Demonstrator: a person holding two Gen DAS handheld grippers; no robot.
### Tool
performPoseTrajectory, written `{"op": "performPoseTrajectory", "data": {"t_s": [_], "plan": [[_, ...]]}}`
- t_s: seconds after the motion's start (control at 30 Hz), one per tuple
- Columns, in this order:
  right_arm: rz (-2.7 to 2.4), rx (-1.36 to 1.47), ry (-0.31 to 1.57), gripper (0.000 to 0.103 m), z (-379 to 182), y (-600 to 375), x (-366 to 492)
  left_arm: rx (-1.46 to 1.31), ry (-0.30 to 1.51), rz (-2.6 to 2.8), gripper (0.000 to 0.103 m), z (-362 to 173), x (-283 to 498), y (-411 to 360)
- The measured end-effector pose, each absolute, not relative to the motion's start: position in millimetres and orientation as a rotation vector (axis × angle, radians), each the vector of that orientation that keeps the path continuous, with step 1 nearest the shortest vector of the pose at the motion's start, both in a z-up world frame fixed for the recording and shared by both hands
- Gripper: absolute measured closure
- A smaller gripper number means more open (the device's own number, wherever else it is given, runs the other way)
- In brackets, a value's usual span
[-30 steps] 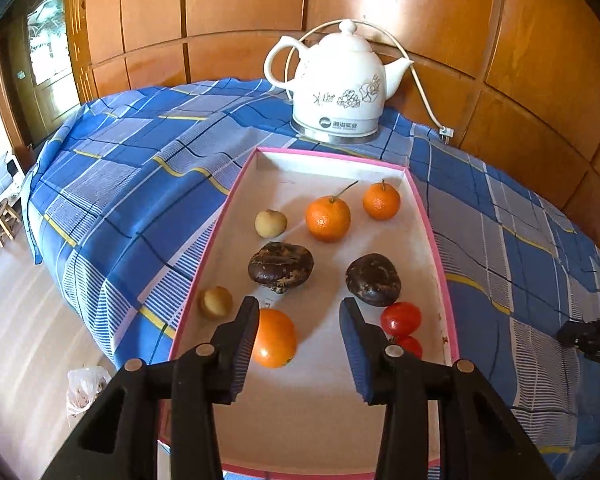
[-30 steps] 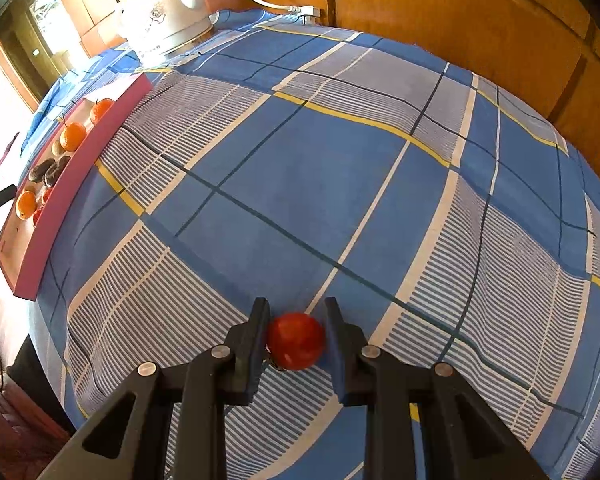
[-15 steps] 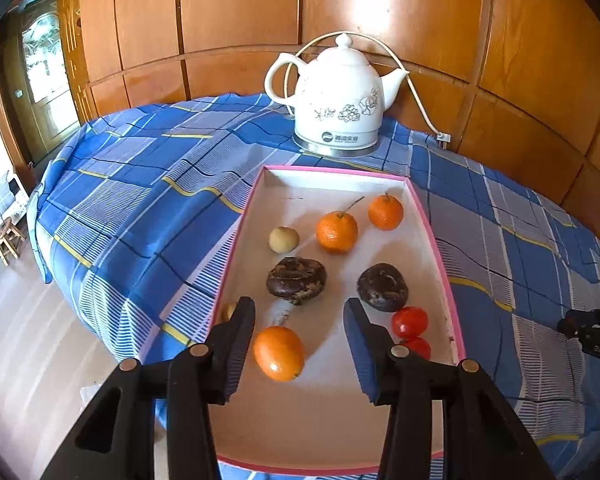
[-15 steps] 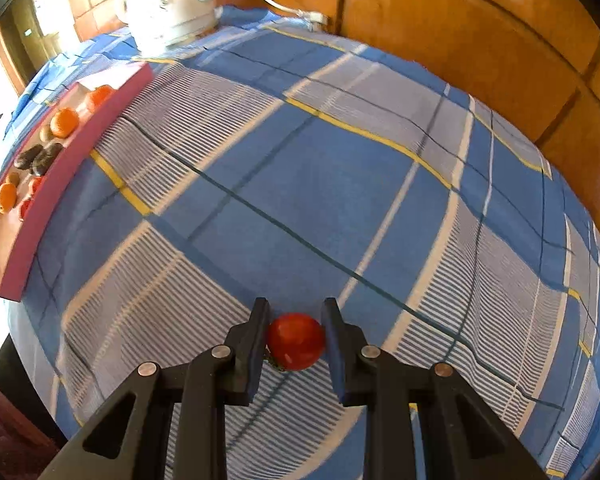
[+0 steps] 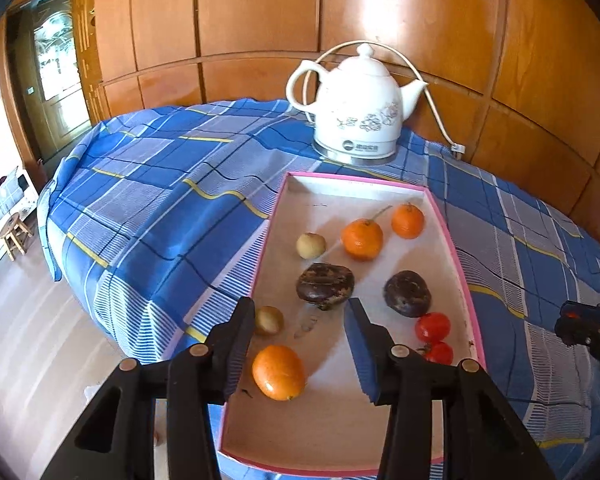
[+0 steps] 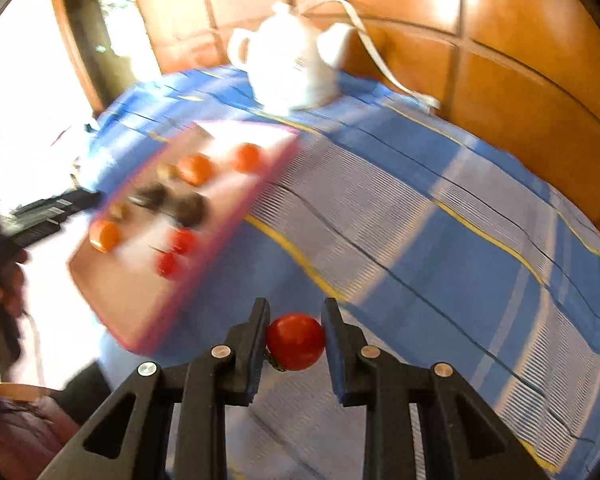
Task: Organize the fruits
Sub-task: 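Pull the left tool back while right tool lifts the tomato toward the tray, then lower the red tomato into the tray with the right tool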
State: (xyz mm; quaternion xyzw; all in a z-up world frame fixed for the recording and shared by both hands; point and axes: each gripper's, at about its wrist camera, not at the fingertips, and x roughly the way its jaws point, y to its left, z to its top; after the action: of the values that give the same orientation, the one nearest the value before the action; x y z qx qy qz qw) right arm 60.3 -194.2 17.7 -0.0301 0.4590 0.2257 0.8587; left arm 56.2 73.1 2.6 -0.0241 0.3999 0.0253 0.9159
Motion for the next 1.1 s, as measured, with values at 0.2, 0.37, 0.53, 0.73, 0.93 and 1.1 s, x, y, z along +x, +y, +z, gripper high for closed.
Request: {"op": "performPoseTrajectory", "data": {"t_s": [0.2, 0.37, 0.53, 0.73, 0.93, 1.1], "plan": [[0.634, -0.052, 0.889, 0.076, 33.5, -127.5, 60.1, -0.089, 0.809, 0.112, 0.055, 4.1, 59.9, 99.0], [0.691, -0.062, 0.909, 0.076, 18.8, -81.1, 76.0, -0.129, 0.813, 0.143, 0.055, 1.4, 62.4, 114.5], [0.695, -0.092, 0.958, 0.076, -7.3, -48.9, 93.9, -0.156, 0.821, 0.146, 0.055, -2.3, 64.2, 120.2], [0.645, -0.108, 1.0, 0.075, -29.5, -41.3, 106.4, -0.188, 0.812, 0.091, 0.053, -2.8, 64.5, 121.2], [0.627, -0.105, 0.994, 0.075, -32.9, -44.8, 107.1, -0.239, 0.806, 0.073, 0.053, 0.4, 66.9, 134.7], [0.623, -0.099, 0.992, 0.075, -35.4, -48.0, 103.7, -0.25, 0.746, -0.021, 0.053, 10.0, 63.8, 131.4]]}}
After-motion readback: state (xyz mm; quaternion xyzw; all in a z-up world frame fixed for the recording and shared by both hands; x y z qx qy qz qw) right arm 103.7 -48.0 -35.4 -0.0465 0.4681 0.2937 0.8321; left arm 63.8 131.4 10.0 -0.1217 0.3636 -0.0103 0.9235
